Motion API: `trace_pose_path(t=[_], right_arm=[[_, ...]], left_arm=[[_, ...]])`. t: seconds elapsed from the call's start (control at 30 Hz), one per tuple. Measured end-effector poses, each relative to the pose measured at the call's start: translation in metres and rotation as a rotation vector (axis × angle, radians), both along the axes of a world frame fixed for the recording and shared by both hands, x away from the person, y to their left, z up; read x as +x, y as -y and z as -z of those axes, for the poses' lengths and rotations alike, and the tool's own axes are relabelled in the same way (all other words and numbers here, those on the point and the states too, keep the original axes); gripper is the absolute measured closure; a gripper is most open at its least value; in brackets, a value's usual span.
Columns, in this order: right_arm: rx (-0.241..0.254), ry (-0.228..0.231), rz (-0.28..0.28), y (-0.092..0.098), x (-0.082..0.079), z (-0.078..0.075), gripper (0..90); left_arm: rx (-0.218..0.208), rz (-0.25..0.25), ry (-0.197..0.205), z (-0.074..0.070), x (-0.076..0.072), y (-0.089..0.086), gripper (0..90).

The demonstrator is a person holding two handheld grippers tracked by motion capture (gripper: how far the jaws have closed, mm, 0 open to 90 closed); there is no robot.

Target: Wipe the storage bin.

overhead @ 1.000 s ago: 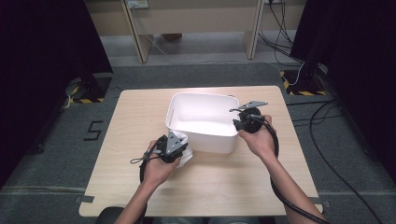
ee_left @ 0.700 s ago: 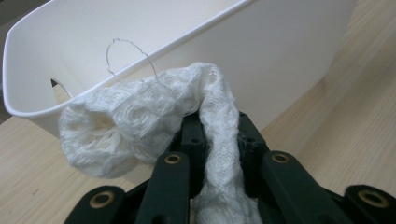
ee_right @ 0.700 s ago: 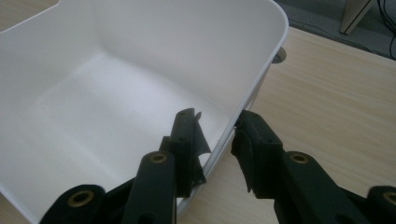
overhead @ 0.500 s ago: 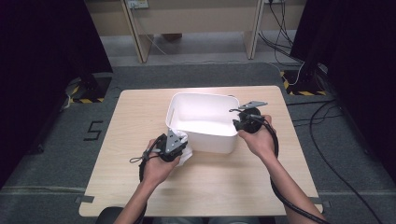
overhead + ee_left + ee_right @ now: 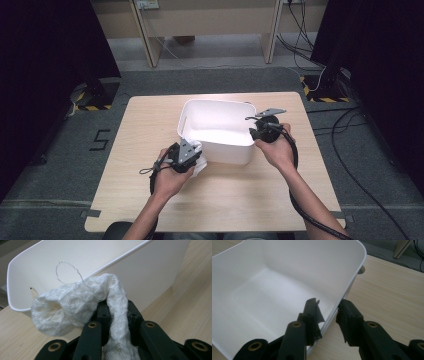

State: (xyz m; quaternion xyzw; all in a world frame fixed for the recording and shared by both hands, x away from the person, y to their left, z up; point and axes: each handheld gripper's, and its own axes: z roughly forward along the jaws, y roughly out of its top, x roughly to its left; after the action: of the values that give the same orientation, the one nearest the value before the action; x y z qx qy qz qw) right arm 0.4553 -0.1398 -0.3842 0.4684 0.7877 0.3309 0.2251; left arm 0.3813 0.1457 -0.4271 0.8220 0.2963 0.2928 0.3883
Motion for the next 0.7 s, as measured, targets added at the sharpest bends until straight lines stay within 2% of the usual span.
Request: trace_pose_path(t=[0.5, 0.7], right_arm=[[-0.001, 0.004, 0.0, -0.0003, -0.0003, 0.0001, 68.6], [0.004, -0.001, 0.002, 0.0002, -0.0002, 0.0001, 68.3]], left_arm=[[-0.01, 0.012, -0.003, 0.0, 0.0001, 0.0043, 77.5], [0.004, 0.015, -0.002, 0.0006, 0.0016, 0.0055, 77.5]])
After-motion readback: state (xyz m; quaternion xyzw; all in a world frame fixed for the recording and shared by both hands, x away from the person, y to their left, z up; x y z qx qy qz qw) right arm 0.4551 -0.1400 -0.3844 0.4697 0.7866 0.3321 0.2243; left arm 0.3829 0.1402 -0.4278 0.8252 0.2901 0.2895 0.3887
